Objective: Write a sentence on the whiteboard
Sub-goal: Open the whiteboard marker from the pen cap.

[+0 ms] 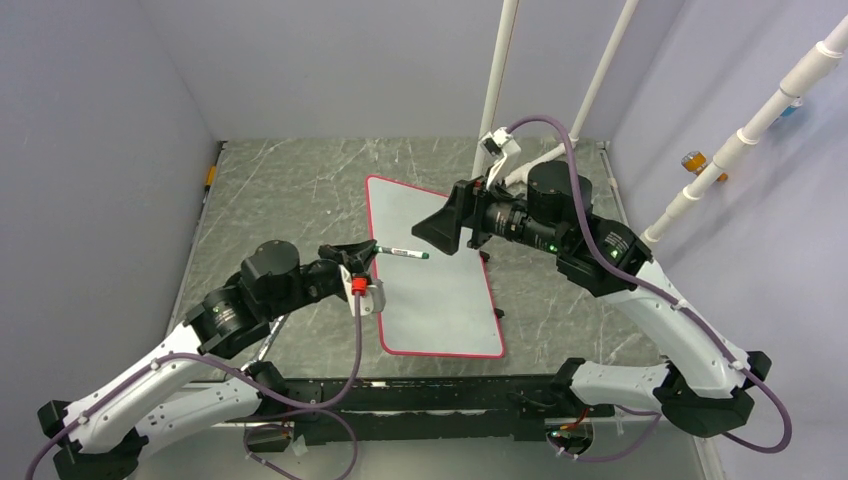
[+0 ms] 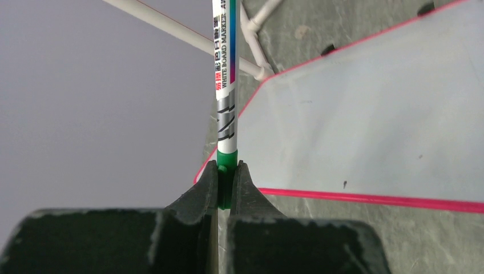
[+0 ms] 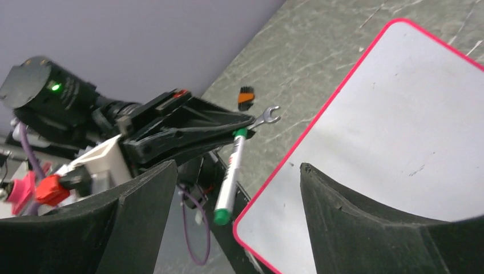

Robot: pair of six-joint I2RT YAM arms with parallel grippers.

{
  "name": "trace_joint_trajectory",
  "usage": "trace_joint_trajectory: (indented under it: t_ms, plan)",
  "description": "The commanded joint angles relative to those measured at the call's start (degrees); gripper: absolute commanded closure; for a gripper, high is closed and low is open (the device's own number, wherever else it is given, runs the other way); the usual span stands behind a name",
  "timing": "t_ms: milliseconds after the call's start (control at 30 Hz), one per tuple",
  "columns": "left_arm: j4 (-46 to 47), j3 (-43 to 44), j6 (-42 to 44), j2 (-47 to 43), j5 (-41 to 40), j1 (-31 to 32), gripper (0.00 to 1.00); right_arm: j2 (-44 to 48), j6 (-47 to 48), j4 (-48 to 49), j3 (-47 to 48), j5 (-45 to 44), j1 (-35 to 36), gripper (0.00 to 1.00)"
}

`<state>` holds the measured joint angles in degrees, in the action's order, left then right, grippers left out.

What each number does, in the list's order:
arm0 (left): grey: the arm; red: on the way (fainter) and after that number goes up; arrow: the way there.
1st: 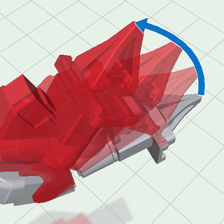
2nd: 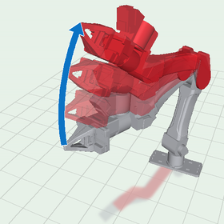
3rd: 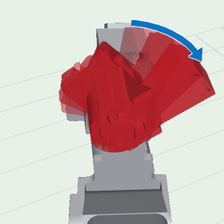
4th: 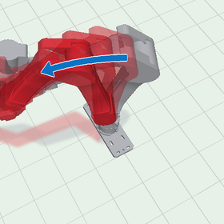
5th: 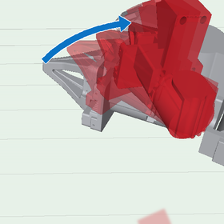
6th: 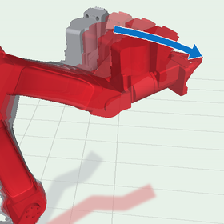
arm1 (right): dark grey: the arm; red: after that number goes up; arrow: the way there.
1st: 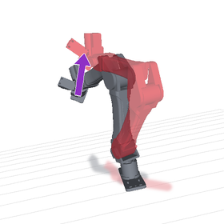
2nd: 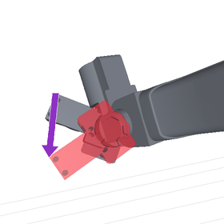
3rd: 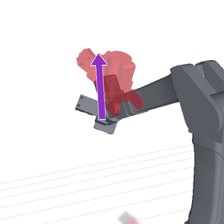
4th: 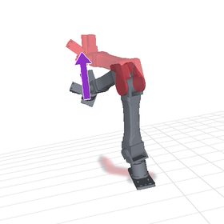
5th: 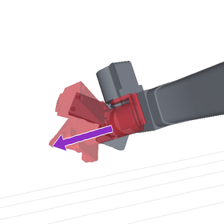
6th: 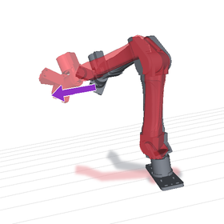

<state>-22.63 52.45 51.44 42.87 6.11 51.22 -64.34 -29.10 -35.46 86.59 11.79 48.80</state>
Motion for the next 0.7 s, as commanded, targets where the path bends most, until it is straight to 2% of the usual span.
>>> trace_joint_trajectory:
  t_ms: [0, 100, 233, 367, 500, 667]
  plan:
    - [6.43, 0.29, -7.24, -0.95, -1.32, 0.28, 1.00, -0.44, -2.38, 5.34, -2.01, -4.16, 0.00, 0.21]
    - [6.29, 2.53, -11.26, 0.35, -2.87, 0.24, 1.00, -1.64, -2.55, 5.71, -2.16, -3.56, -0.01, 0.24]
    - [1.01, 8.58, -15.74, 4.03, -3.22, -0.16, 1.00, -3.20, -1.90, 5.82, -1.25, -3.01, 0.50, 0.29]
    - [-2.94, 12.60, -17.96, 7.30, -0.68, -1.69, 1.00, -4.20, -1.08, 5.55, 0.24, -3.57, 1.26, 0.31]
    - [-5.05, 14.42, -18.83, 8.44, 3.06, -2.94, 1.00, -5.67, -0.07, 3.59, 2.05, -5.63, 1.57, 0.36]
    - [-5.01, 13.43, -17.34, 8.13, 3.57, -3.04, 1.00, -8.32, 1.08, 1.18, 5.12, -5.88, 1.58, 0.43]
